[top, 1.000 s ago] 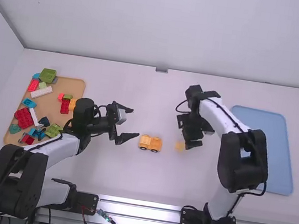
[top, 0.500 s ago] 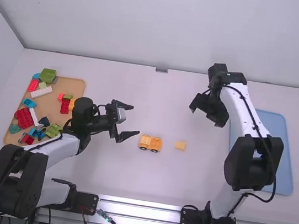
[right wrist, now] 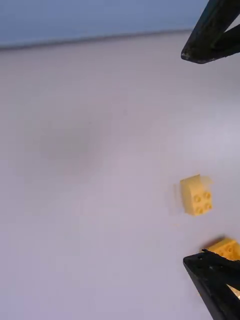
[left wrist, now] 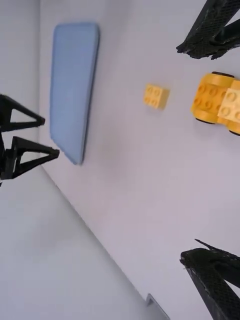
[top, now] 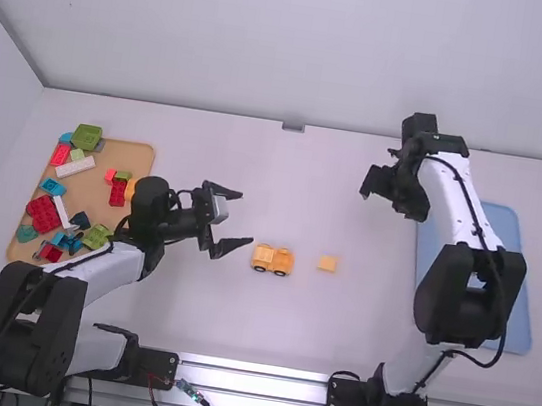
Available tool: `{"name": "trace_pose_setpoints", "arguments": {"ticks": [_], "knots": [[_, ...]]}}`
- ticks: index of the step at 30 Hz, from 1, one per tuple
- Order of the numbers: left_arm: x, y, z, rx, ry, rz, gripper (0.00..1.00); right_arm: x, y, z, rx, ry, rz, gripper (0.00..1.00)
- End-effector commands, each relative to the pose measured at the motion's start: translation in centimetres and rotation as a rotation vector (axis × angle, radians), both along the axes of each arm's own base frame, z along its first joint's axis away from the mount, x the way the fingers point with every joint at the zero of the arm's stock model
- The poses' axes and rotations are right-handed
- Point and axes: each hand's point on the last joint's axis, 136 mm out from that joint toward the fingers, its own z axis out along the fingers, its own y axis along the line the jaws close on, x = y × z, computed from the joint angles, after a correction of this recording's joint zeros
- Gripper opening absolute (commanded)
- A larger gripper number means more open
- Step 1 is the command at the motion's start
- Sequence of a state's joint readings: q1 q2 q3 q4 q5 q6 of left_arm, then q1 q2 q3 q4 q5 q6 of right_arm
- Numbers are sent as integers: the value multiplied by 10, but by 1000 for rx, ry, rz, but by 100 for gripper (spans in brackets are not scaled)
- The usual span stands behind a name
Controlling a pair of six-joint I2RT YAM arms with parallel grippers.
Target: Assemble lego blocks to make yellow taxi
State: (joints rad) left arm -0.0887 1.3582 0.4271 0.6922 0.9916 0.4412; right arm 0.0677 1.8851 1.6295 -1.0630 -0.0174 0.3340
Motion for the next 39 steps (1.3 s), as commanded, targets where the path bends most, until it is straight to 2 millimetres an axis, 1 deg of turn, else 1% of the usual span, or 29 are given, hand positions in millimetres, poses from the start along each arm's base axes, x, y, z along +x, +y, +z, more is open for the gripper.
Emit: {"name": "trace_pose_setpoints", "arguments": {"ticks": [1, 3, 4, 6, 10, 13, 15, 16, 18, 20, 22, 24, 25, 27, 28, 30, 31, 33, 36, 39], "knots": [[-3, 0, 4, -4, -13, -10, 99, 2, 12, -9, 38, -13, 198, 99], [-3, 0, 4, -5, -8, -10, 99, 13, 25, -12, 43, -74, 319, 99], [-3, 0, 4, -5, -8, -10, 99, 17, 29, -12, 40, -96, 349, 99], [-3, 0, 3, -5, -7, -10, 99, 18, 35, -10, 26, -132, 406, 99], [-4, 1, 1, -2, 8, -7, 99, 12, 49, 4, 13, -236, 496, 99], [-6, 1, -6, 26, 0, -17, 99, 7, 60, 18, 9, -348, 589, 99], [-8, 1, -10, 42, 1, -25, 99, -11, 71, 36, 31, -471, 751, 99], [-9, 1, -10, 40, 5, -26, 99, -23, 76, 44, 46, -533, 843, 99], [-10, -1, -10, 36, 6, -37, 99, -40, 84, 51, 67, -619, 982, 99], [-11, -2, -10, 38, 3, -40, 99, -58, 92, 51, 91, -699, 1109, 99], [-11, -1, -11, 38, 10, -37, 99, -69, 95, 47, 105, -748, 1180, 99], [-11, 0, -13, 39, 22, -36, 99, -87, 98, 36, 114, -813, 1277, 99], [-11, 0, -15, 40, 26, -36, 99, -91, 98, 31, 118, -824, 1287, 99], [-11, 0, -17, 40, 31, -38, 99, -97, 99, 19, 130, -844, 1322, 99], [-14, -2, -19, 48, 9, -66, 99, -102, 97, 6, 130, -843, 1354, 99], [-20, -5, -20, 50, -20, -115, 99, -105, 94, -7, 116, -833, 1366, 99], [-24, -7, -21, 51, -41, -149, 99, -102, 88, -16, 85, -826, 1355, 99], [-25, -8, -24, 51, -33, -160, 99, -94, 77, -32, 20, -810, 1328, 99], [-23, -7, -30, 61, -12, -154, 99, -94, 78, -40, 25, -829, 1329, 99], [-23, -8, -41, 91, -13, -190, 99, -103, 86, -43, 78, -850, 1358, 99]]}}
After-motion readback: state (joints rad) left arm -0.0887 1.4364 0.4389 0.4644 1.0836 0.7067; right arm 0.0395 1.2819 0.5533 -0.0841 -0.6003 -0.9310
